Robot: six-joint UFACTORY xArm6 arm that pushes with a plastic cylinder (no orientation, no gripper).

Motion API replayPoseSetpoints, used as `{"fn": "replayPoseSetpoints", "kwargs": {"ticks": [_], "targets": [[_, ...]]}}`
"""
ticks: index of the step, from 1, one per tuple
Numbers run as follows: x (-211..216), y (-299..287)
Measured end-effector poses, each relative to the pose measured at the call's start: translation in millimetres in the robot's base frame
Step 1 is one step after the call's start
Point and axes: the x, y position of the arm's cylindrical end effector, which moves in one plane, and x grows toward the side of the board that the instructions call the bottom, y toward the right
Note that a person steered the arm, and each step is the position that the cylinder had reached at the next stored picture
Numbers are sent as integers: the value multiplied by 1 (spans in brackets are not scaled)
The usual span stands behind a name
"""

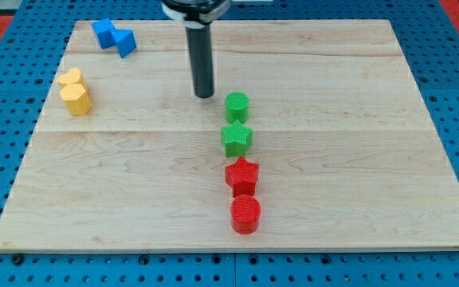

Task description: Move green circle to bottom right

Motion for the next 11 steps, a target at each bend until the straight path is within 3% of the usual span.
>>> {"fn": "replayPoseSetpoints", "kwargs": {"ticks": [1, 2, 7, 9, 10, 11], "targets": [[26, 16], [35, 69], [18, 45], [25, 90], [65, 20], [87, 106]]}}
